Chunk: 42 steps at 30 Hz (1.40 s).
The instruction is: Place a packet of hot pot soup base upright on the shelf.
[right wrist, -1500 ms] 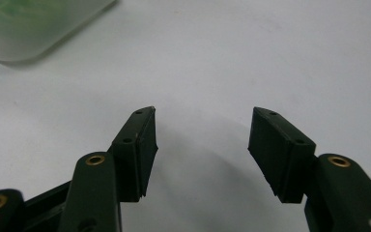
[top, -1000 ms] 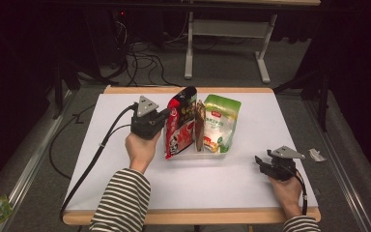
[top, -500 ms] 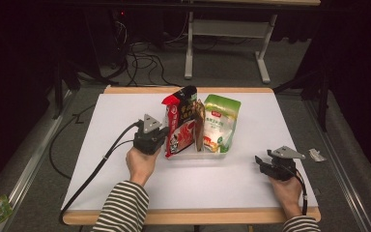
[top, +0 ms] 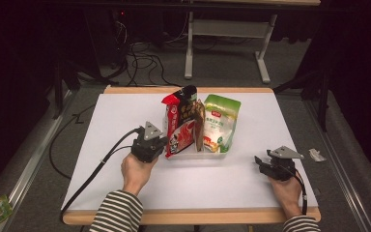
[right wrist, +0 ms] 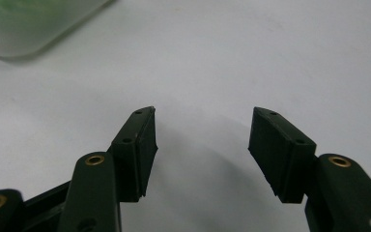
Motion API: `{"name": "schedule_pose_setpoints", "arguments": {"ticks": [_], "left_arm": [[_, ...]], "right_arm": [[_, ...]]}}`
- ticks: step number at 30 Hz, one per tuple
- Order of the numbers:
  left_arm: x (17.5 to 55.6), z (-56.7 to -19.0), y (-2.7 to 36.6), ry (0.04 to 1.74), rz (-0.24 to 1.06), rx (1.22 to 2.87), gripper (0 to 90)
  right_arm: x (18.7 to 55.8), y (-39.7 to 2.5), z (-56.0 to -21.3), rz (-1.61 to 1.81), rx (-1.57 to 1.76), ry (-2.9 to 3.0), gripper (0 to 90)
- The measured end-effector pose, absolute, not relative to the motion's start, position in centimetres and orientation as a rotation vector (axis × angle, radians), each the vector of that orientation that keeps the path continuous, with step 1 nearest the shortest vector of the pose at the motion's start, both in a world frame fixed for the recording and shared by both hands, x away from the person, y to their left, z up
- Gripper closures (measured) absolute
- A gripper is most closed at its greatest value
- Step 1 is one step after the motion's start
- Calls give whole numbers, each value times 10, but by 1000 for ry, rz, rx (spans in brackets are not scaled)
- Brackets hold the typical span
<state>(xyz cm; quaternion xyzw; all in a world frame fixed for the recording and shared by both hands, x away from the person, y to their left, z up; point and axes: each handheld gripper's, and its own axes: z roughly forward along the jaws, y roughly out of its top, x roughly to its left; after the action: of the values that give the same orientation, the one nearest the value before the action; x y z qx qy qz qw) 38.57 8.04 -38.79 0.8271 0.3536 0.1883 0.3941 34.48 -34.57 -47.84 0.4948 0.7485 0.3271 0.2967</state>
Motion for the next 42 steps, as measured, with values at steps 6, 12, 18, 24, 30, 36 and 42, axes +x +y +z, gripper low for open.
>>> {"name": "schedule_pose_setpoints", "arguments": {"ticks": [6, 12, 18, 24, 30, 36, 42], "left_arm": [[381, -400, 74, 882, 465, 2175, 847], [383, -411, 70, 902, 417, 2219, 849], [390, -416, 64, 931, 370, 2204, 861], [396, -419, 56, 953, 341, 2198, 881], [385, -407, 65, 960, 425, 2207, 863], [388, -401, 70, 1004, 426, 2222, 828], [393, -406, 68, 1028, 422, 2234, 822]], "right_arm": [[345, -348, -478, 887, 1316, 1983, 438], [344, -348, -478, 888, 1310, 1981, 438], [344, -347, -478, 889, 1312, 1979, 438], [344, -347, -478, 888, 1313, 1980, 438], [344, -348, -478, 893, 1307, 1979, 438], [343, -347, -478, 895, 1310, 1976, 438], [343, -347, -478, 895, 1308, 1978, 439]]}}
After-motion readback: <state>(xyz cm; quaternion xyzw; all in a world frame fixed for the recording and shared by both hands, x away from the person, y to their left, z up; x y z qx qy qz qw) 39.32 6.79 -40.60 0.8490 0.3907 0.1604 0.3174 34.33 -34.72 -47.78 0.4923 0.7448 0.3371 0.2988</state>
